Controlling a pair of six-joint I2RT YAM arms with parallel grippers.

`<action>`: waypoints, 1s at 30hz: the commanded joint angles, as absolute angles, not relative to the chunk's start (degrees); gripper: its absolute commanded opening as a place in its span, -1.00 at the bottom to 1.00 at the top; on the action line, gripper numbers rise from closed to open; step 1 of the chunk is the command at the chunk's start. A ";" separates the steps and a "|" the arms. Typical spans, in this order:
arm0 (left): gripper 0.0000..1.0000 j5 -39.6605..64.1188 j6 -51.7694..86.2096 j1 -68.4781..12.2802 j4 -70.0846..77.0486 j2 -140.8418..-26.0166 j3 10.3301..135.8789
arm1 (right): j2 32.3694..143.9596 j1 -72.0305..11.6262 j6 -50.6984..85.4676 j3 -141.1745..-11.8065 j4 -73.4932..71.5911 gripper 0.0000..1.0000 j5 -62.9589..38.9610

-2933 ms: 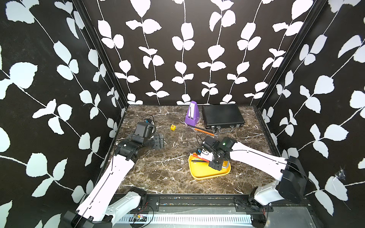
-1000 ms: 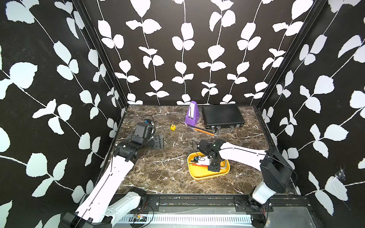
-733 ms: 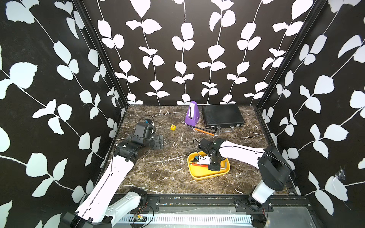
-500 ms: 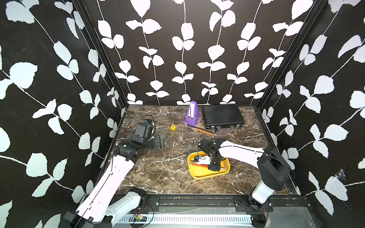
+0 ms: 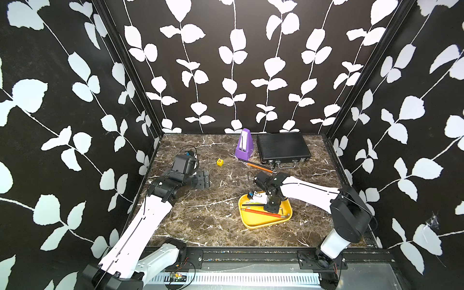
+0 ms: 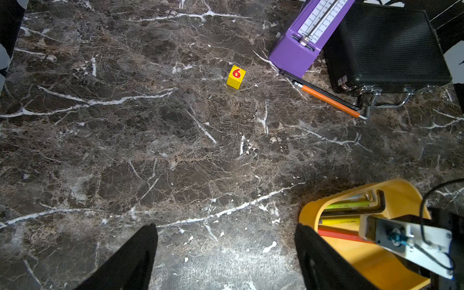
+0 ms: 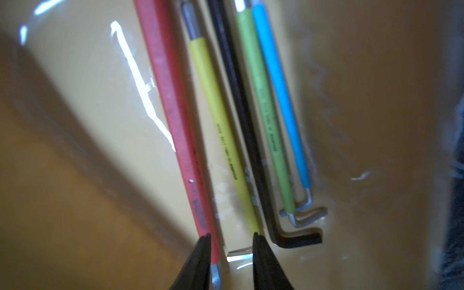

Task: Put the hex key on the desktop into the storage box
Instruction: Place the Allen key in the storage box, then pick up the Allen key from the center of the board.

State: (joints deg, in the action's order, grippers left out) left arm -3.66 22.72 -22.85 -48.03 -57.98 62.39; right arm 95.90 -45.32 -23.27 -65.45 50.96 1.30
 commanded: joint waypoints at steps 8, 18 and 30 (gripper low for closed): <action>0.74 -3.78 21.56 -23.01 -47.32 -58.55 63.41 | 100.58 -38.74 -18.78 -78.04 47.56 -0.41 4.53; 0.74 -4.21 20.87 -23.05 -47.77 -58.92 63.97 | 110.31 -33.03 -17.34 -89.11 47.54 -0.38 4.48; 0.73 -3.98 20.65 -23.04 -47.63 -60.48 64.84 | 123.65 -29.03 -14.93 -105.48 51.36 -0.28 3.77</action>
State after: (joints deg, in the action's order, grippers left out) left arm -3.86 21.39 -22.85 -47.94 -60.51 62.92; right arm 121.23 -29.91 -16.53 -101.32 49.34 3.90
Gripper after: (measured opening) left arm 0.868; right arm 0.360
